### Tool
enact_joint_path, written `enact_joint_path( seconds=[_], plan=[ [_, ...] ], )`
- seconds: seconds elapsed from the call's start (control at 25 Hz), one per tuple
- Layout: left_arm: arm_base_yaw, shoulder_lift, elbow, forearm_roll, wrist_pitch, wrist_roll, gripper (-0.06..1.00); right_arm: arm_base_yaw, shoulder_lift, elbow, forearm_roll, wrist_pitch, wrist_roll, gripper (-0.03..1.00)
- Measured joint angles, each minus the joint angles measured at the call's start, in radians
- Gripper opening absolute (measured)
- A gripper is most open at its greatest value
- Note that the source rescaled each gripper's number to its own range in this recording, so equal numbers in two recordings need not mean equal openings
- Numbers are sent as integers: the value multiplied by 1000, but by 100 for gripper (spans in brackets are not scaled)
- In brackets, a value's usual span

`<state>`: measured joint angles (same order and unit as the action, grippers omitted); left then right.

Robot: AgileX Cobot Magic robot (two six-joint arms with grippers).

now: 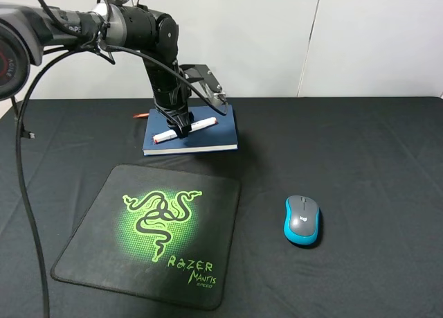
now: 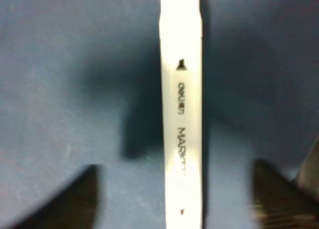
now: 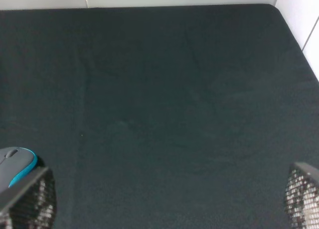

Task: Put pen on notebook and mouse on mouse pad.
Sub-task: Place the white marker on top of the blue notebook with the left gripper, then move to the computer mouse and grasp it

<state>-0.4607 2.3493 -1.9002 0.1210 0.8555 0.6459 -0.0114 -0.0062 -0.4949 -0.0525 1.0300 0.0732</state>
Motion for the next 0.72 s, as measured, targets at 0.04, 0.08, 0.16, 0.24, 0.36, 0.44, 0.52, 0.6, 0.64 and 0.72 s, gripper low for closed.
enact_joint_path(
  seconds=[0.04,0.08,0.16,0.24,0.36,0.44,0.52,0.6,0.64,0.72],
  plan=[
    [0,0,0,-1,-9,0,85,0,0,0,0,0,0,100],
    [0,0,0,-4,-18,0,90,0,0,0,0,0,0,100],
    [0,0,0,-8,-25,0,96,0,0,0,0,0,0,100],
    [0,0,0,-8,-27,0,99,0,0,0,0,0,0,100],
    [0,0,0,-10,-27,-16,100,0,0,0,0,0,0,100],
    [0,-5,-2,-12,-28,-35,100,0,0,0,0,0,0,100],
    [0,-21,-2,-15,-25,-44,100,0,0,0,0,0,0,100],
    [0,-52,-7,-15,-7,-50,100,0,0,0,0,0,0,100],
    [0,-70,-10,-15,11,-54,100,0,0,0,0,0,0,100],
    [0,-108,-10,-15,54,-82,100,0,0,0,0,0,0,100]
  ],
)
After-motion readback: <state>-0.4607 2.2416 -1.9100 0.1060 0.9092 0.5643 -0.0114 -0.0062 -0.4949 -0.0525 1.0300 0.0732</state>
